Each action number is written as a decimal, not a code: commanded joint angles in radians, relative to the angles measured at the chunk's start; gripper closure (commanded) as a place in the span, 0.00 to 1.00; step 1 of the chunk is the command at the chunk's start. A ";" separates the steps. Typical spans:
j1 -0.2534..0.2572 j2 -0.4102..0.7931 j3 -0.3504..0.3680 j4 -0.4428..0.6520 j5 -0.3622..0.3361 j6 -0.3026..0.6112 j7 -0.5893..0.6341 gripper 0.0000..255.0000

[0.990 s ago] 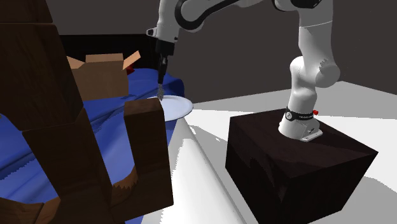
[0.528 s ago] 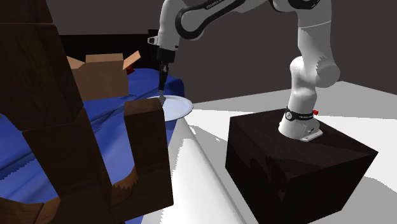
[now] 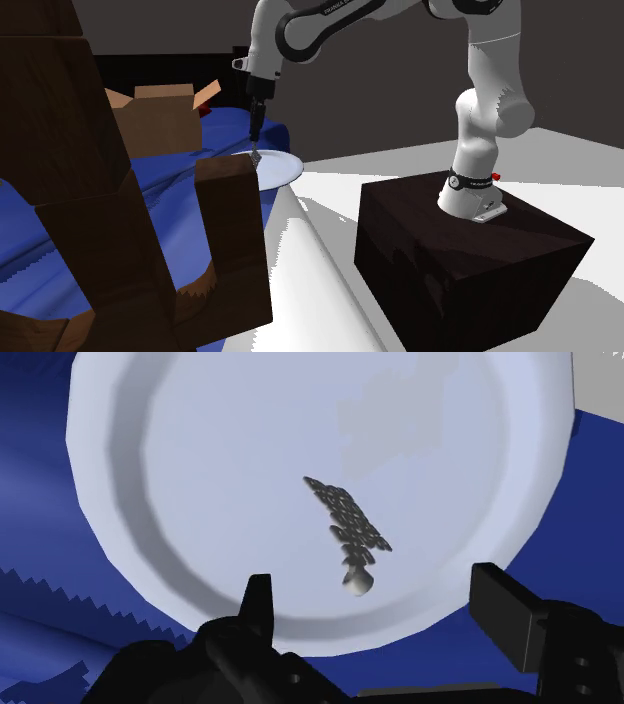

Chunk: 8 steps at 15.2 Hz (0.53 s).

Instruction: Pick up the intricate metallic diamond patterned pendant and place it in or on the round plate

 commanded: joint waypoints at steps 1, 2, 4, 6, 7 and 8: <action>0.000 0.000 0.000 0.000 0.000 0.000 0.000 0.00; 0.000 0.000 0.000 0.000 0.000 0.000 0.000 0.00; -0.002 -0.020 -0.001 0.006 -0.001 -0.026 0.001 0.00; -0.006 -0.056 -0.004 0.021 -0.003 -0.078 0.002 0.00; -0.008 -0.070 -0.005 0.029 -0.004 -0.100 0.003 0.00; -0.008 -0.070 -0.005 0.029 -0.004 -0.100 0.003 0.00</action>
